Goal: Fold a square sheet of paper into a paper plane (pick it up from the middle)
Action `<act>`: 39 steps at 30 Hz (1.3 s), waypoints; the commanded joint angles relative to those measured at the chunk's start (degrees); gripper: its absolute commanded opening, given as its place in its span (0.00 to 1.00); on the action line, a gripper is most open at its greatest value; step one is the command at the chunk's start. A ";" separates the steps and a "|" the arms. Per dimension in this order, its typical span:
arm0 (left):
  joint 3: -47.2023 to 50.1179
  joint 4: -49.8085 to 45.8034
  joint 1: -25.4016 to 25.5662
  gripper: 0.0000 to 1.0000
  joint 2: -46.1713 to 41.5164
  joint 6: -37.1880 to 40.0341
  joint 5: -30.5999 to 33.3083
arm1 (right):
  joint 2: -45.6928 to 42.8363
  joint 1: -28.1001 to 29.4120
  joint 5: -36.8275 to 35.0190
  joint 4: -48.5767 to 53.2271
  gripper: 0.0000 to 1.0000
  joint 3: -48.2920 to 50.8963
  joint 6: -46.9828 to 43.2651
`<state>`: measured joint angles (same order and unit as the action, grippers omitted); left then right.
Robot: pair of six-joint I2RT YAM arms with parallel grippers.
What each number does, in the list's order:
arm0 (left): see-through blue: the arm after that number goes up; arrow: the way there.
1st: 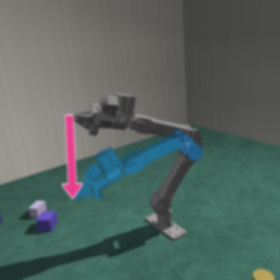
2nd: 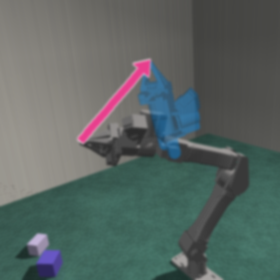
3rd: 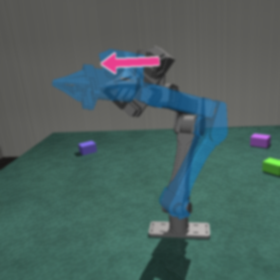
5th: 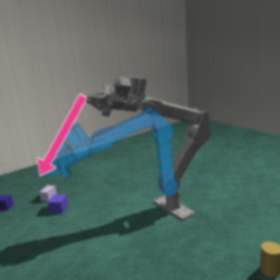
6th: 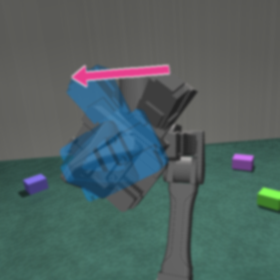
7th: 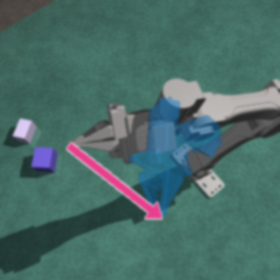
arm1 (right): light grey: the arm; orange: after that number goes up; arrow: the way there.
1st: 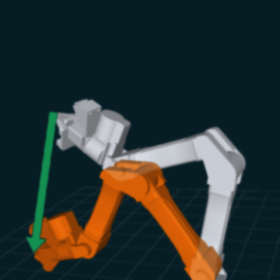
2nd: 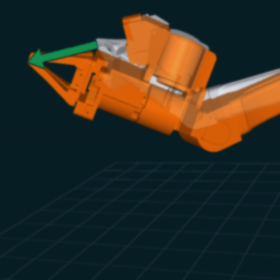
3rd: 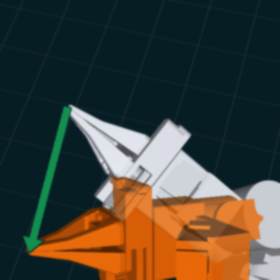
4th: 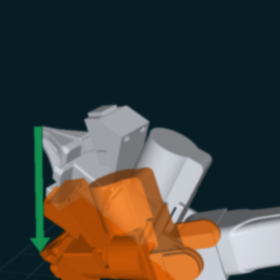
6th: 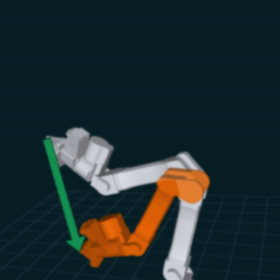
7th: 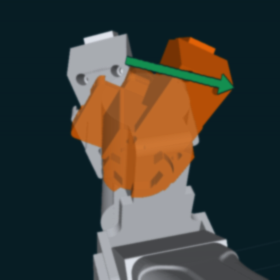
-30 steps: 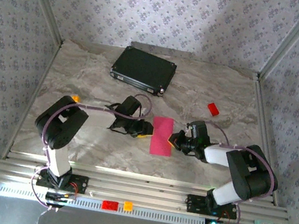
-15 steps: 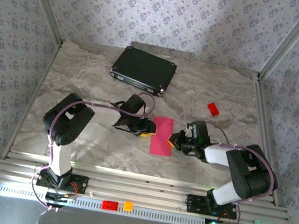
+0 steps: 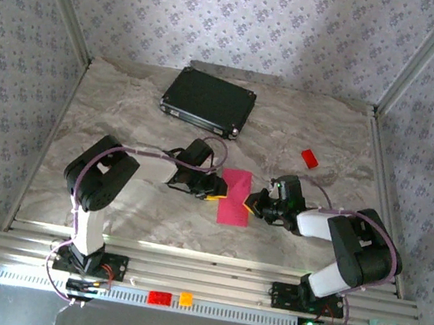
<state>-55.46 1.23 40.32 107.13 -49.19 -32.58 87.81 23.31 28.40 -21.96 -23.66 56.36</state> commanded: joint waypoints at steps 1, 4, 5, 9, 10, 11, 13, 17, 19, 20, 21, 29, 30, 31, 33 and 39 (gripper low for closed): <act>-1.75 -1.24 0.45 0.33 0.42 -0.33 -0.73 | 2.13 -0.17 -2.27 5.21 0.02 1.20 -0.17; -1.67 -1.24 0.40 0.30 0.02 -0.42 -0.56 | 2.07 -0.20 -2.26 5.22 0.03 1.25 -0.20; -1.46 -1.07 0.46 0.30 -0.25 -0.40 -0.49 | 2.02 -0.20 -2.26 5.34 0.03 1.25 -0.20; -1.09 -0.46 0.46 0.28 -0.96 -0.38 -0.39 | 2.07 -0.20 -2.30 5.50 0.03 1.21 -0.34; -1.06 -0.44 0.42 0.27 -1.12 -0.49 -0.39 | 2.09 -0.20 -2.35 5.45 0.03 1.25 -0.33; -1.07 -0.53 0.44 0.27 -1.26 -0.47 -0.38 | 2.03 -0.21 -2.37 5.46 0.03 1.25 -0.37; -1.13 -0.47 0.42 0.26 -1.46 -0.47 -0.34 | 1.97 -0.22 -2.43 5.47 0.03 1.25 -0.30; -0.89 -0.19 0.43 0.24 -2.05 -0.67 -0.16 | 1.88 -0.28 -2.52 5.70 0.03 1.20 -0.36; -0.72 -0.03 0.46 0.24 -2.19 -0.74 -0.04 | 1.84 -0.28 -2.56 5.69 0.03 1.32 -0.34; -0.72 -0.08 0.43 0.23 -2.19 -0.80 0.01 | 1.87 -0.28 -2.65 5.69 0.03 1.28 -0.32; -0.74 -0.09 0.44 0.23 -2.16 -0.74 0.01 | 1.85 -0.24 -2.60 5.85 0.03 1.25 -0.37; -0.18 0.35 0.43 0.17 -2.45 -1.42 0.23 | 1.88 -0.27 -2.62 6.05 0.04 1.10 -0.46; -0.17 0.26 0.39 0.16 -2.53 -1.57 0.39 | 1.88 -0.28 -2.64 6.05 0.04 1.16 -0.46; -0.17 0.26 0.38 0.15 -2.64 -1.78 0.53 | 1.88 -0.29 -2.60 5.99 0.04 1.00 -0.46; 0.00 0.30 0.44 0.13 -2.78 -1.99 0.76 | 1.82 -0.33 -2.35 5.70 0.05 1.05 -0.48; -0.17 -0.77 0.44 0.09 -3.32 -2.33 1.46 | 0.80 -0.28 -1.87 3.96 0.08 1.46 -0.49</act>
<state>-55.44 1.30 40.29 105.95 -51.11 -31.68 87.74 23.31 28.47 -22.04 -23.66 56.36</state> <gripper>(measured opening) 0.098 0.080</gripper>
